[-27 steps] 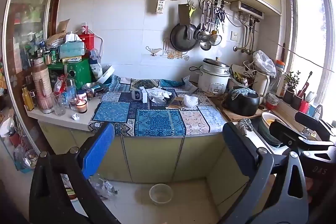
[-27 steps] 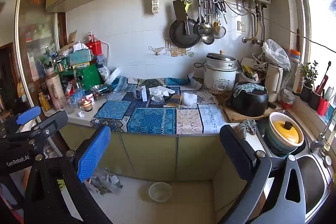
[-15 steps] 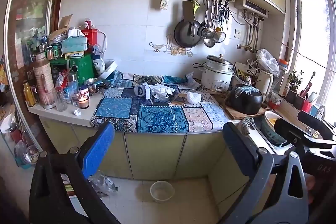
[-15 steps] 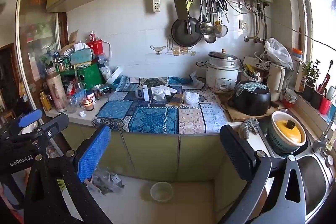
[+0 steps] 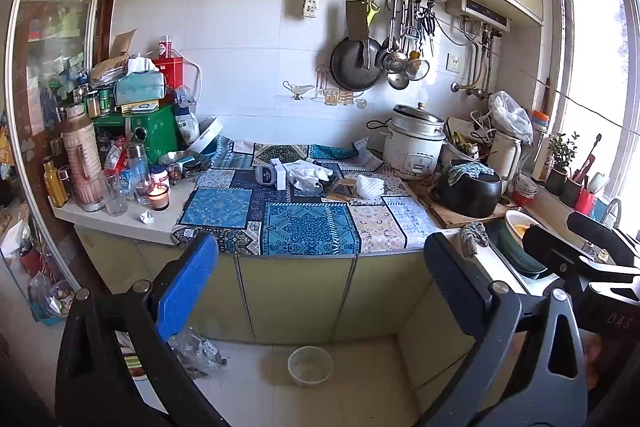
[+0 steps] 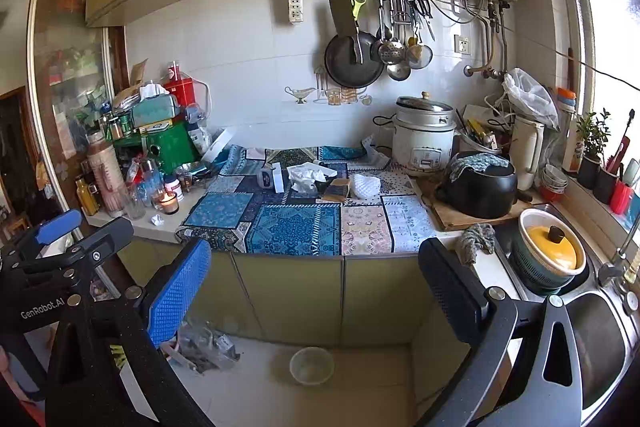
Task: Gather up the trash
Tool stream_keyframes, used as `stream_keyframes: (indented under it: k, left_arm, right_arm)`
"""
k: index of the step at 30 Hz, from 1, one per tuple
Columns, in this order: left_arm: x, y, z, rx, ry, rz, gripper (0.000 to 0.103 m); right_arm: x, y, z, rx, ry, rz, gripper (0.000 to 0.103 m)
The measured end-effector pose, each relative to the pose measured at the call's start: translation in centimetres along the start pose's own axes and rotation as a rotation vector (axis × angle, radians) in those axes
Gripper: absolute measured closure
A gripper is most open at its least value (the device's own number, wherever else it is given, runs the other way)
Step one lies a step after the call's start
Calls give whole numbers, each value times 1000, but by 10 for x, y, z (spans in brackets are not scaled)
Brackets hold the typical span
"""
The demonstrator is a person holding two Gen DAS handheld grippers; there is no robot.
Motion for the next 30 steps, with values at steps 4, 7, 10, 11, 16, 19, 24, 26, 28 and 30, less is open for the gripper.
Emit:
stream_keyframes:
  k: [4,7,10,11,16,19,24,26,28,30]
  left_arm:
    - [-4,1,0,-3,-1,8,0]
    - [-5,1,0,-7,-2,14,0]
    - [-5,1,-1,-9,-2,14,0]
    - [-5,1,-1,-9,-2,15,0]
    - [-5,0,-2,-14,9,10,0]
    - [-5,-1,-4,-16,14,8,0]
    - [-5,-1,-5,-13,14,-4,0]
    - [-5,-1,-6,-13,13,-6,0]
    - [-6,-1,-8,-15,17,-5,0]
    - [-6,-1,-9,-16,22,-5,0]
  right_arm:
    - [0,0,2,-1,0,3,0]
    - [0,0,2,-2,2,7,0]
    - [0,0,0,-3,2,8,0]
    - [1,0,0,-3,2,8,0]
    - [1,1,0,-3,5,10,0]
    - [3,3,-2,-5,6,8,0]
    - [6,3,-5,-8,12,5,0]
    - [8,3,-6,-8,15,5,0]
    - [7,4,-6,-8,19,4,0]
    - [8,4,-7,-7,21,3,0]
Point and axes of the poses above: each gripper's, at about its wrist camera, not at the fingertips, and z roughly the way its jaws point, x to its left, y to its top, the point moved 8 cm from there along z, roughly the way its jaws point, and after that the axes turned 5 degrees about y, right-handed, at the moved point
